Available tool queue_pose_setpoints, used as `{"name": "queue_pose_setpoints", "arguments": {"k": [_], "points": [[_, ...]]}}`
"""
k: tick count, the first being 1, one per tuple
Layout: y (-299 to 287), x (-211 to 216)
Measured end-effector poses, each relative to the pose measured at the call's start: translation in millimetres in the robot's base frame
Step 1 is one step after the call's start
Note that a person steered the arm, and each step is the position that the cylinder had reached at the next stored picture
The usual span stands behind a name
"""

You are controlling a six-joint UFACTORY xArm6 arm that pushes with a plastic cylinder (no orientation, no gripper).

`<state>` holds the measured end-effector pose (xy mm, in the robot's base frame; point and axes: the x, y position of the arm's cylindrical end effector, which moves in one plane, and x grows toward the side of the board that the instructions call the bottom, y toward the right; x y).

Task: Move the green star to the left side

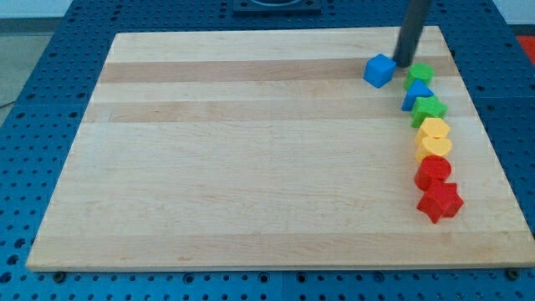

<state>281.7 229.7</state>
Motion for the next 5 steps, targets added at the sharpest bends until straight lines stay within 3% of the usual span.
{"name": "queue_pose_setpoints", "arguments": {"k": [2, 4, 5], "points": [[115, 15], [104, 87], [70, 126]]}}
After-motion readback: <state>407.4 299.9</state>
